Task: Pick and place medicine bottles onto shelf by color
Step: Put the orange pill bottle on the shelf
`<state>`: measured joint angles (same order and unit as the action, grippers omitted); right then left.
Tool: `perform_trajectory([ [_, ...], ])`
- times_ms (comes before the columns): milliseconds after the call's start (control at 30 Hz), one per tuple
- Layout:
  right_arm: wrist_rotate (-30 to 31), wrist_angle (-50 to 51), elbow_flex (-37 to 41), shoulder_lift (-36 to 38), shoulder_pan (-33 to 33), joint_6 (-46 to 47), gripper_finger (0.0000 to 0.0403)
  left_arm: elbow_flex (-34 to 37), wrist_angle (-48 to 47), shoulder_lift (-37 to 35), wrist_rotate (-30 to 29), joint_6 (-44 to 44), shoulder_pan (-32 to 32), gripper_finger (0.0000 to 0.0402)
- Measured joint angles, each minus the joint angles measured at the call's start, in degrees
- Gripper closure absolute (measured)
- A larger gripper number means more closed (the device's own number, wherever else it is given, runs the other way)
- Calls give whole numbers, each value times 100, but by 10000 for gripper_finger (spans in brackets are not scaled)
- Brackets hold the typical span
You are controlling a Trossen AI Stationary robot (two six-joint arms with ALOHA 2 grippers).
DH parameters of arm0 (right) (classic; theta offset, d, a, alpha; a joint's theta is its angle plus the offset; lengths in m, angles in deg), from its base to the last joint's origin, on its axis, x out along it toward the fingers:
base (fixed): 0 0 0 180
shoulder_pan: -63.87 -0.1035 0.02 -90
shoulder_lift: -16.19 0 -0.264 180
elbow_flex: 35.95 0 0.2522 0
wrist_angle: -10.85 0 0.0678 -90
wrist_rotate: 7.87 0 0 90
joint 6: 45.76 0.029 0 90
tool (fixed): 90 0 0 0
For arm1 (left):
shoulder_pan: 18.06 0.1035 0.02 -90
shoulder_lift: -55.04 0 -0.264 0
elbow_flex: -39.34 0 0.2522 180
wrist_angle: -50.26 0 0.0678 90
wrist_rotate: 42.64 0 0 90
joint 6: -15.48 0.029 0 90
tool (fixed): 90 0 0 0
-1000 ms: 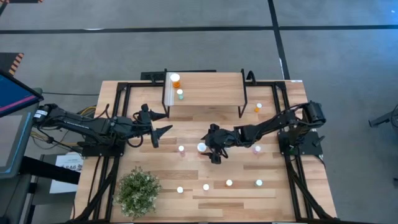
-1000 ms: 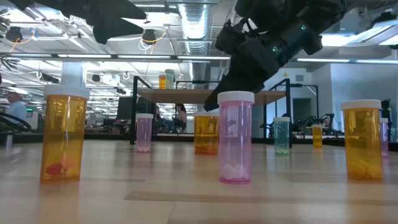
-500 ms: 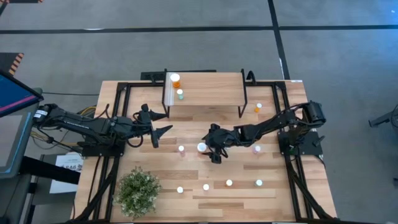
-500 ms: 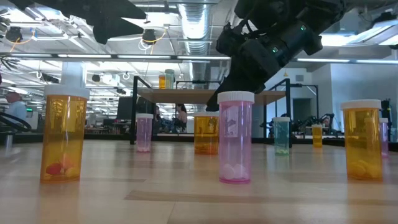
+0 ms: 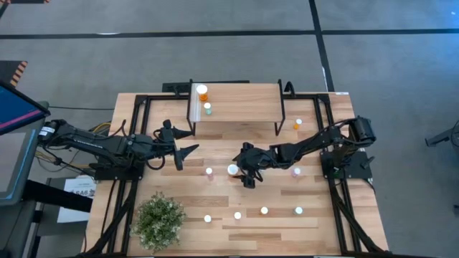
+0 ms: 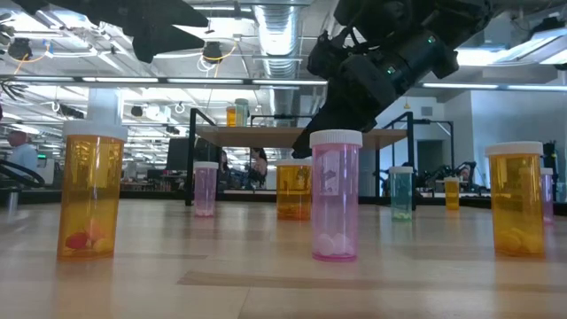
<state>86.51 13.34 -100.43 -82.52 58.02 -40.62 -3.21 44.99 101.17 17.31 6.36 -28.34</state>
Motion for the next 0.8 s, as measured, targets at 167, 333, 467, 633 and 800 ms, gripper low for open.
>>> perform_trajectory([
  [167, -2, -4, 0, 0, -14, 0, 54, 0, 2, 0, -2, 11, 0, 155],
  [333, -11, -33, 0, -9, -52, -2, 69, 0, 4, 0, -4, 28, 0, 155],
  [467, -60, 129, -82, -120, -52, -10, 71, 0, 14, 0, -8, 28, 0, 155],
  [633, -159, 761, -521, -279, -50, -70, 65, 0, 10, 0, -11, 33, 0, 155],
  [800, -162, 1015, -859, -368, -50, -114, 63, 0, -16, 0, -11, 46, 0, 155],
])
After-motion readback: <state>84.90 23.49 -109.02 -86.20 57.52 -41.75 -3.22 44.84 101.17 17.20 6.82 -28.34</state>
